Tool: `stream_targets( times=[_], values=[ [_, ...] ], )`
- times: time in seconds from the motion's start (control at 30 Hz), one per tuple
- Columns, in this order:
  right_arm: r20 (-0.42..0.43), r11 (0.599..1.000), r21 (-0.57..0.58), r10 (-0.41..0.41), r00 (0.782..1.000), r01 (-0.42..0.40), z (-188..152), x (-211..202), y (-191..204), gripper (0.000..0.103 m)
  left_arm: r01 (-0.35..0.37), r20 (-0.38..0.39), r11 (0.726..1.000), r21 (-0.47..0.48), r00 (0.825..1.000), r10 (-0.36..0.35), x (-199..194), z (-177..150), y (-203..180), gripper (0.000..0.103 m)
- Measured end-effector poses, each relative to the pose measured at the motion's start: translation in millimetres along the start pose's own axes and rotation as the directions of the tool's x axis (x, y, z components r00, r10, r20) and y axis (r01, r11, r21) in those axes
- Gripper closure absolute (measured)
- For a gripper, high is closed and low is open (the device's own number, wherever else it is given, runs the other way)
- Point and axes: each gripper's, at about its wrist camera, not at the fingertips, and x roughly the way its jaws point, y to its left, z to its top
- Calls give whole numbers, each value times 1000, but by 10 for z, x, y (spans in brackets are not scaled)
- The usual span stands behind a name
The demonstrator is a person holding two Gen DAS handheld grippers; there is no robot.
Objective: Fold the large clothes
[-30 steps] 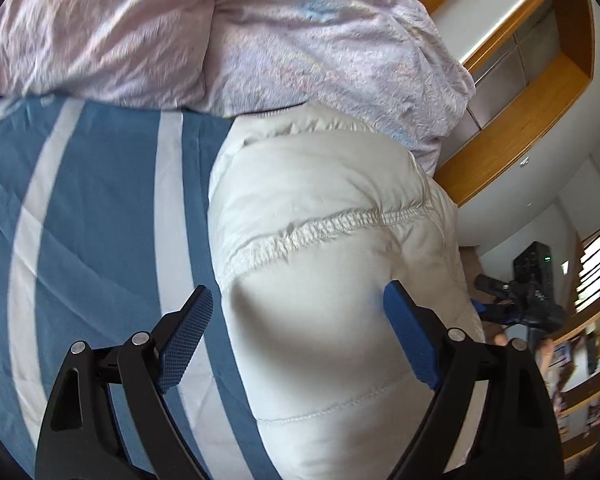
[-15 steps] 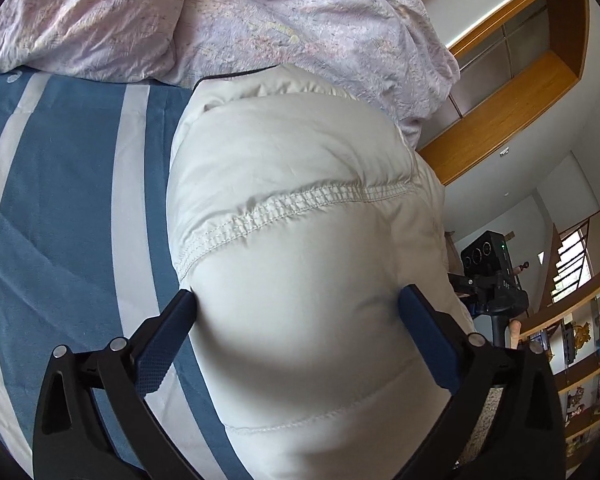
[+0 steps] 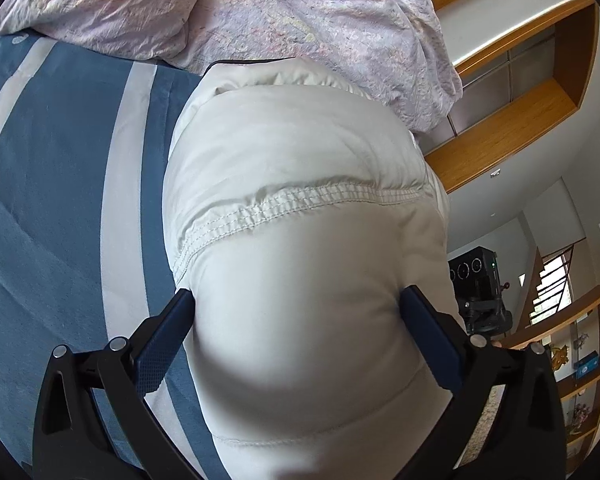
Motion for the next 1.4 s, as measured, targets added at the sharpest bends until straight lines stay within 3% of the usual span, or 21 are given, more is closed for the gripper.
stream_targets(
  times=[0.23, 0.43, 0.7, 1.0, 1.17, 1.4],
  values=[
    [39, 997, -12, 79, 996, -79, -64, -22, -10, 33, 26, 17, 1000, -14, 1000, -25, -41, -17, -1, 9],
    [59, 995, -40, 95, 994, -93, -104, -41, 114, 45, 59, 48, 998, -5, 997, -58, -166, -6, -45, 23],
    [52, 990, -96, 107, 993, -102, 80, 194, 464, 47, 66, 120, 998, 3, 991, -66, -501, 106, -22, 25],
    [-17, 985, -122, 120, 993, -121, 459, 932, 882, 47, -13, 219, 999, -44, 975, 23, -1019, 283, 373, 25],
    [-44, 984, -131, 112, 993, -117, 521, 1208, 1023, 47, -37, 233, 997, -66, 971, 51, -1156, 313, 567, 25],
    [-21, 987, -137, 85, 996, -87, 539, 1266, 1060, 47, -66, 227, 997, -40, 971, 73, -1169, 374, 751, 25]
  ],
)
